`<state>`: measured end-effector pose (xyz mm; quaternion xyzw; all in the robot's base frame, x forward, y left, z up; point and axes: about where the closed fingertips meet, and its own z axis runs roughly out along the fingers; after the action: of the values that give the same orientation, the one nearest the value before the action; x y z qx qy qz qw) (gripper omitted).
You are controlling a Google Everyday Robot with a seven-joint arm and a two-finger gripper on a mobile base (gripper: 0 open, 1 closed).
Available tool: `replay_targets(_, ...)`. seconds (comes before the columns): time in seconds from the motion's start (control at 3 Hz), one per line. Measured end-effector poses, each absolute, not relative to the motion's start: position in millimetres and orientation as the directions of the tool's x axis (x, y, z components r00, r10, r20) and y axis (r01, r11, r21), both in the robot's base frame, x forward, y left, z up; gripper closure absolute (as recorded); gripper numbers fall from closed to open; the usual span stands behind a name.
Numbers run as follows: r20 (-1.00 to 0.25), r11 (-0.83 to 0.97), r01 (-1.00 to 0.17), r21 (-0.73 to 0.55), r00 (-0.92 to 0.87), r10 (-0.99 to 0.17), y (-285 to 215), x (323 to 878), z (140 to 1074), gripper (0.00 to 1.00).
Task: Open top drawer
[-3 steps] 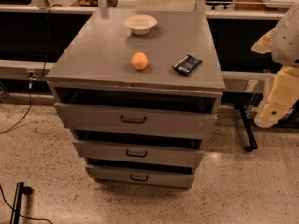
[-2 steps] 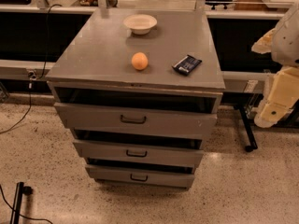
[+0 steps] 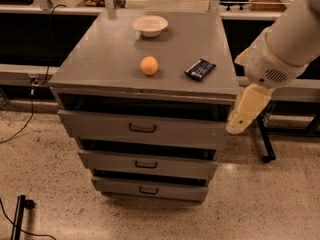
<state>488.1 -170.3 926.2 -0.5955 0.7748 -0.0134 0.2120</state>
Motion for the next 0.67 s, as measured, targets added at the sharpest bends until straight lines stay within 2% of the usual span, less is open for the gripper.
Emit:
replay_targets(0.33,-0.345,0.301,-0.893,-0.334,-0.182,-0.921,-164,505,934,0.00)
replay_targets(0.67,-0.307,0.259,-0.912,-0.318,-0.160,-0.938,-154,504,923,0.00)
